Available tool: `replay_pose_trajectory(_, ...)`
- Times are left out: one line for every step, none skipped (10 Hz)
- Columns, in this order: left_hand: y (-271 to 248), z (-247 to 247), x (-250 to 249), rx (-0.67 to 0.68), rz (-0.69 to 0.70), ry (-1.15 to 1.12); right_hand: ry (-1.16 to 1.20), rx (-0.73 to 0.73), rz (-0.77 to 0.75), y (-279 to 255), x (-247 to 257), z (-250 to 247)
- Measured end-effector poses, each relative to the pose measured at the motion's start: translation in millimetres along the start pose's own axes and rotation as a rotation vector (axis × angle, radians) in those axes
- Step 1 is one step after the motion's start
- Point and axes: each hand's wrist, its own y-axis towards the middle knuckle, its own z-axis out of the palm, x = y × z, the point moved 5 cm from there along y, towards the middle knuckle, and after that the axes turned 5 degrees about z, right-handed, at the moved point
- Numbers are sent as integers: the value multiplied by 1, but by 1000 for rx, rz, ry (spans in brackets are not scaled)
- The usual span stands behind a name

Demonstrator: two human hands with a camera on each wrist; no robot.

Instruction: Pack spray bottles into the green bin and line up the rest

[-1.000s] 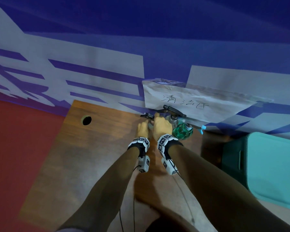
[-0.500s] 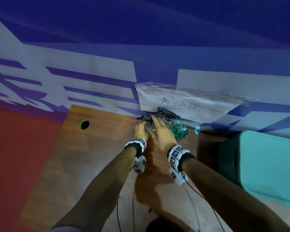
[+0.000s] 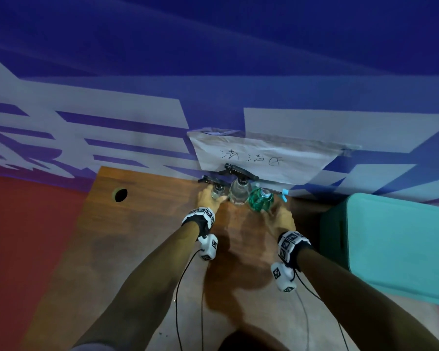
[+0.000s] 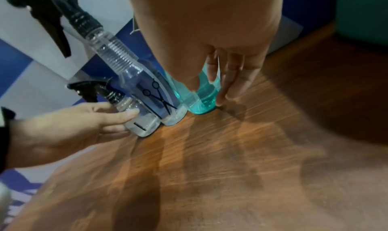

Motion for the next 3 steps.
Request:
replay_pose_trajectory(0,5,2,52,-33,6,-29,39,16,3,1,0)
replay_pose_trajectory(-1,9,9,66,-33,11,-35,61,32,-10,6,-13)
replay_pose_trajectory(-6,7,11,21,-1,4,-23,131,31,-15,11,-23)
